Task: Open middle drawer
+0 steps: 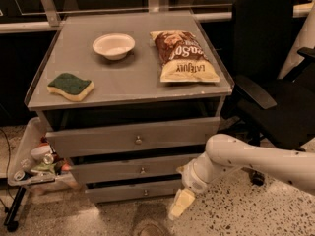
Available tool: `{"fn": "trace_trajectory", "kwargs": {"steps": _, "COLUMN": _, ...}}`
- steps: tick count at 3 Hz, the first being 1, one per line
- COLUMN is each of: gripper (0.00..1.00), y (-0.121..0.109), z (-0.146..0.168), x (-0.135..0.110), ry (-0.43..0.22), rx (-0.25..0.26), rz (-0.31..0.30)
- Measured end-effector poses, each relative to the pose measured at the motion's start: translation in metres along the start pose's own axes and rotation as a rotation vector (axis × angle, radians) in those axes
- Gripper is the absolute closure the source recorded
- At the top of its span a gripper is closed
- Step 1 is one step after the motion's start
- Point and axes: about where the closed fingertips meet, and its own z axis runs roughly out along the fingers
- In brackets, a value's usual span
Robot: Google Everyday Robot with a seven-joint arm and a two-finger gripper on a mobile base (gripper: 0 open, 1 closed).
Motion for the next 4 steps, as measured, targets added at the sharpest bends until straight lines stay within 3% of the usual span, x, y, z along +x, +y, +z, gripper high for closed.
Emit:
{"fn": "trace_trajectory", "kwargs": {"steps": 2, "gripper": 0.00, "y": -0.056, "z": 0.046, "x": 0.002, "ry": -0.048, "rx": 0.026, "rz": 0.002}}
{"fn": "trace_trajectory", "kwargs": {"steps": 4, "gripper": 0.00, "y": -0.095, "z": 0.031, "x": 0.000, "ry": -0.018, "rx": 0.122, "rz": -0.012}}
